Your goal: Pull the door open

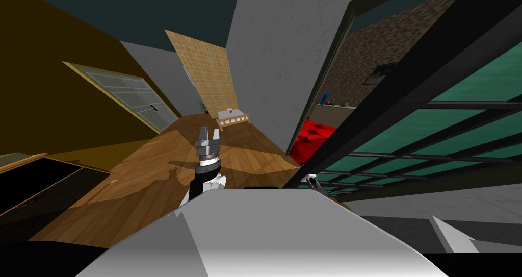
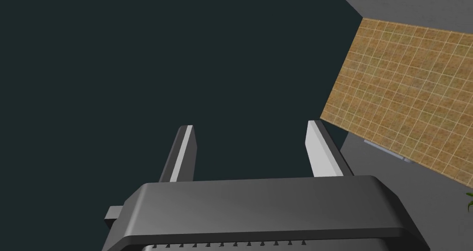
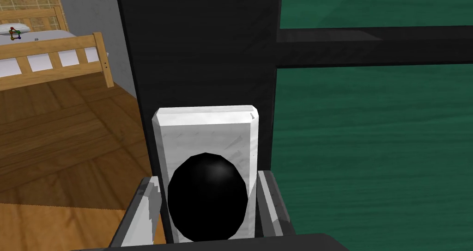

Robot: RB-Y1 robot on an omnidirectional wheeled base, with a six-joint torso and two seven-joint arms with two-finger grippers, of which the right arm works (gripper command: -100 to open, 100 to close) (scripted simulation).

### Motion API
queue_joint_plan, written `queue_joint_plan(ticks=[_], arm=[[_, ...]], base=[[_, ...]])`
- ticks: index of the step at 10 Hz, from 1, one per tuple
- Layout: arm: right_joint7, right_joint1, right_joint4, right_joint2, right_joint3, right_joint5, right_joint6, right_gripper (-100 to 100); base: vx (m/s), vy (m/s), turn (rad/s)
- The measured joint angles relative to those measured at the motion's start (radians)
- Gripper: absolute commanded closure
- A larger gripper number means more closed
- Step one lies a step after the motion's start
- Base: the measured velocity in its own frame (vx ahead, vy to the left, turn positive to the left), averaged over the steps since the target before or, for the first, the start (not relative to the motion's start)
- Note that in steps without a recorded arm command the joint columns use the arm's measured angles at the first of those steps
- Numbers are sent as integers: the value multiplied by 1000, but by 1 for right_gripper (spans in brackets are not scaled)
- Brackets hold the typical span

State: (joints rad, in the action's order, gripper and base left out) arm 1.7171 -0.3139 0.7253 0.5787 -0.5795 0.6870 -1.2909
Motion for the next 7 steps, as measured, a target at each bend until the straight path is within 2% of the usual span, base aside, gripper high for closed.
queue_joint_plan(ticks=[5,6,7], arm=[[0,-1,-2,-1,-2,-1,4,100],[5,-2,-15,-1,-6,-4,-8,100],[6,-14,-12,3,-10,-7,-20,100]], base=[[-21,-3,14],[-77,-38,93],[-78,-40,57]])
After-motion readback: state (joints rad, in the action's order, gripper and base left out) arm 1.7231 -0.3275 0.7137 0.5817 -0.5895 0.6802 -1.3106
